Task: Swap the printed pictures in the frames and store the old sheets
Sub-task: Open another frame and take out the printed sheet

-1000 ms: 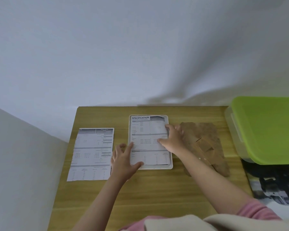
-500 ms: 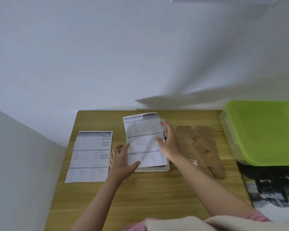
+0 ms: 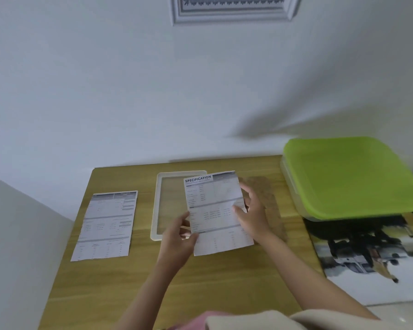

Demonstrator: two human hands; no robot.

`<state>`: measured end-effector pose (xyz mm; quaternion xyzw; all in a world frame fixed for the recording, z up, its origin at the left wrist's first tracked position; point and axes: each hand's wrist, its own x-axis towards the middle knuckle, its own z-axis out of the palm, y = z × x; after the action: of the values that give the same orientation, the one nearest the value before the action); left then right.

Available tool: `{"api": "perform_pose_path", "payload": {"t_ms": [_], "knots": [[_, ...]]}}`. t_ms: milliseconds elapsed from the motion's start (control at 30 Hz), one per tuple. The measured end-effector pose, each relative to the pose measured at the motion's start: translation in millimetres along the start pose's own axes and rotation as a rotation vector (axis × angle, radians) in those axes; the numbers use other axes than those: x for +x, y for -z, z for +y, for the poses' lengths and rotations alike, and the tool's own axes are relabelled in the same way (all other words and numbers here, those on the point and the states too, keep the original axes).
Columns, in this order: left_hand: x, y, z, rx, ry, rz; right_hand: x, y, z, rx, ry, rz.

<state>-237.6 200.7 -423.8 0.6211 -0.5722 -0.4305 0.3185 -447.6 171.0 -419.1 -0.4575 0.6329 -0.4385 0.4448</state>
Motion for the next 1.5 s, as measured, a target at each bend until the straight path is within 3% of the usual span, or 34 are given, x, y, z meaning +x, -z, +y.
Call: {"api": "perform_pose_path", "payload": {"t_ms": [333, 700, 967, 1500], "knots": [[-77, -130, 40, -0.051, 0.053, -0.194, -73, 142, 61, -0.089, -0.135, 0.062], [-135, -240, 64, -0.026, 0.062, -0.238, -116, 248, 115, -0.263, -0.197, 0.102], [-117, -283, 91, 0.086, 0.022, -0.273, -103, 288, 123, -0.401, -0.199, 0.208], [-94, -303, 85, 0.321, 0.016, -0.293, -75, 298, 139, -0.517, -0.173, 0.189]]}}
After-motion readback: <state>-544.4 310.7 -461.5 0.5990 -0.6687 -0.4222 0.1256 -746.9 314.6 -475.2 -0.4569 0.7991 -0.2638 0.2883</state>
